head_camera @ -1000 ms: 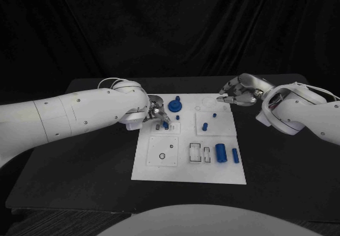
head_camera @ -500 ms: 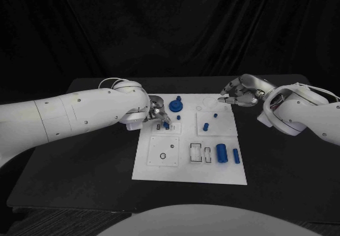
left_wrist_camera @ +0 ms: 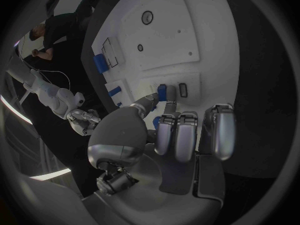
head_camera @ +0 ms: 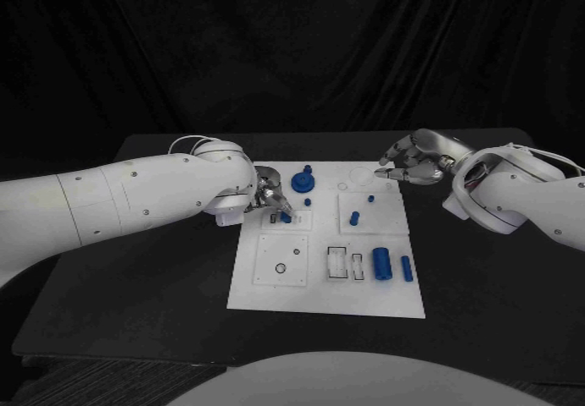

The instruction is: Assemble the parts on the task board

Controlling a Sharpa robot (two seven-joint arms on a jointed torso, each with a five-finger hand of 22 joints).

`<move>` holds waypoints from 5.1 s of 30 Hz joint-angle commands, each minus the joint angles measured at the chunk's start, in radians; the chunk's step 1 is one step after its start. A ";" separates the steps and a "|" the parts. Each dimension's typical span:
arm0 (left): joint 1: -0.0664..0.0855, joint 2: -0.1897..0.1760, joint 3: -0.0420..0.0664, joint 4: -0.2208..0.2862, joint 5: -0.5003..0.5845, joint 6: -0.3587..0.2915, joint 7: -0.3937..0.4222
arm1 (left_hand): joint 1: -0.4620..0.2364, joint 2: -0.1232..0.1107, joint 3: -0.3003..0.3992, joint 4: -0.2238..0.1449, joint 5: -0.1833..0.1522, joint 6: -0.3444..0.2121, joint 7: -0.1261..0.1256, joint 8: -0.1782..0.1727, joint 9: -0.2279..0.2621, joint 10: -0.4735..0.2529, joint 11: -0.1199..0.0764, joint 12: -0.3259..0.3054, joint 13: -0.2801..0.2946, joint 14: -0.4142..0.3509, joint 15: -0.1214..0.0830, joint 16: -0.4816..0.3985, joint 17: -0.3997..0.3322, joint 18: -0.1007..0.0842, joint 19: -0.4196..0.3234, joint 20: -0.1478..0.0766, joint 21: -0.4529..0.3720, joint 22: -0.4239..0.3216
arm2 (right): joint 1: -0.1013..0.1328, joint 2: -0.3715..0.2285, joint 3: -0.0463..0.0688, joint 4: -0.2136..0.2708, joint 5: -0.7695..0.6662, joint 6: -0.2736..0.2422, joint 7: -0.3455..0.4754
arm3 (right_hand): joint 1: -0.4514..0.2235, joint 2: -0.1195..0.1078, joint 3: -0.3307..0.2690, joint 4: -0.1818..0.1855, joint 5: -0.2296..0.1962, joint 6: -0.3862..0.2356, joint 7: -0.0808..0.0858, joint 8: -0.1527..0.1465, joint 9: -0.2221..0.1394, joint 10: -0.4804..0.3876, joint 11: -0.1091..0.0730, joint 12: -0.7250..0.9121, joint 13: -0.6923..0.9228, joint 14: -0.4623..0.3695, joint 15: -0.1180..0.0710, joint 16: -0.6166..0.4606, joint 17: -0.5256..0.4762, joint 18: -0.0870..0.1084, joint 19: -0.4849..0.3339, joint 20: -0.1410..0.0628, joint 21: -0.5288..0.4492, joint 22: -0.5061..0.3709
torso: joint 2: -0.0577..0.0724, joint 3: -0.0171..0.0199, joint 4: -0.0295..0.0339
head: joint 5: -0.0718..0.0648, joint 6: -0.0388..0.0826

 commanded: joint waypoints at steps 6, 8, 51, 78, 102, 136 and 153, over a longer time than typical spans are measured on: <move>-0.006 -0.002 -0.001 0.001 0.001 0.020 -0.009 | -0.005 0.002 0.014 -0.008 0.006 0.002 -0.001 -0.004 0.001 0.104 -0.008 0.003 0.263 0.106 -0.006 0.003 0.263 0.006 -0.003 -0.001 -0.007 0.121 | -0.003 0.001 0.001 -0.002 -0.001 0.013 -0.022 | 0.010 -0.003 0.000 -0.003 0.004 0.003 0.000 0.001 -0.001 0.106 0.005 0.004 0.263 0.075 0.005 -0.004 0.144 0.008 -0.009 0.000 -0.003 0.139 | 0.000 -0.0002 -0.0005 | 0.003 0.000; -0.006 -0.002 -0.001 0.001 0.001 0.020 -0.010 | -0.006 0.002 0.015 -0.007 0.006 0.003 -0.001 -0.004 0.002 0.104 -0.008 0.003 0.263 0.106 -0.007 0.003 0.263 0.006 -0.003 -0.001 -0.007 0.121 | -0.003 0.002 0.001 -0.002 -0.001 0.014 -0.022 | 0.010 -0.003 0.000 -0.003 0.004 0.003 0.000 0.001 -0.001 0.106 0.005 0.004 0.263 0.075 0.005 -0.004 0.144 0.008 -0.009 0.000 -0.003 0.139 | 0.000 0.0001 -0.0006 | 0.003 0.000; -0.016 0.019 -0.001 -0.028 0.001 0.020 0.015 | -0.118 -0.010 -0.148 0.194 -0.243 0.086 -0.016 -0.028 0.068 0.104 -0.020 0.003 0.263 0.106 -0.017 0.003 0.263 0.006 0.007 -0.009 -0.025 0.131 | -0.005 0.004 0.001 -0.007 -0.001 0.034 -0.028 | 0.009 -0.002 -0.002 -0.003 0.009 0.005 0.000 0.001 -0.002 0.106 0.006 0.004 0.263 0.073 0.005 -0.011 0.136 0.011 -0.014 0.000 -0.018 0.134 | 0.001 0.0001 0.0000 | 0.006 0.000; -0.017 0.023 -0.001 -0.031 0.001 -0.004 0.012 | -0.080 -0.013 -0.172 0.186 -0.238 0.102 -0.036 0.031 0.147 0.104 -0.039 0.003 0.263 0.106 -0.035 0.003 0.263 0.003 0.024 -0.027 -0.020 0.143 | -0.008 0.004 0.001 -0.012 -0.001 0.035 -0.029 | 0.009 -0.002 -0.003 -0.003 0.010 0.005 0.000 0.001 -0.002 0.106 0.006 0.004 0.263 0.072 0.005 -0.013 0.134 0.012 -0.016 0.000 -0.025 0.132 | 0.000 -0.0003 -0.0005 | 0.005 0.000; -0.004 -0.027 -0.001 0.003 0.001 -0.079 0.043 | -0.126 -0.033 -0.265 0.270 -0.291 0.072 -0.036 0.066 0.233 0.104 -0.042 0.003 0.263 0.106 -0.040 0.003 0.263 0.002 0.031 -0.035 -0.025 0.150 | -0.009 -0.001 0.001 -0.011 -0.001 0.031 -0.027 | 0.003 -0.002 -0.007 0.002 0.011 0.004 0.000 0.000 -0.003 0.106 0.006 0.004 0.263 0.072 0.005 -0.014 0.133 0.012 -0.016 0.000 -0.027 0.131 | 0.000 0.0003 -0.0003 | 0.004 0.000; 0.066 -0.057 -0.001 -0.125 -0.042 -0.051 0.096 | -0.012 -0.018 -0.386 0.272 -0.283 0.043 -0.033 0.073 0.292 0.104 -0.039 0.003 0.263 0.106 -0.037 0.003 0.263 0.000 0.041 -0.032 -0.026 0.165 | -0.009 -0.007 0.001 -0.007 -0.001 0.036 -0.033 | 0.002 -0.002 -0.008 0.003 0.012 0.004 0.000 0.000 -0.003 0.106 0.005 0.004 0.263 0.072 0.005 -0.014 0.132 0.012 -0.016 0.000 -0.029 0.131 | 0.001 0.0005 0.0010 | 0.004 0.000; 0.058 0.021 -0.001 -0.250 -0.045 0.000 0.167 | 0.001 -0.008 -0.409 0.293 -0.289 -0.029 -0.011 0.046 0.304 0.104 -0.019 0.003 0.263 0.106 -0.021 0.003 0.263 0.005 0.020 -0.020 -0.048 0.157 | -0.009 -0.003 0.001 -0.008 -0.001 0.038 -0.029 | 0.004 -0.001 -0.007 0.002 0.014 0.004 0.000 -0.001 -0.004 0.106 0.005 0.004 0.263 0.072 0.005 -0.015 0.132 0.013 -0.017 0.000 -0.031 0.130 | 0.003 -0.0032 -0.0028 | 0.006 0.000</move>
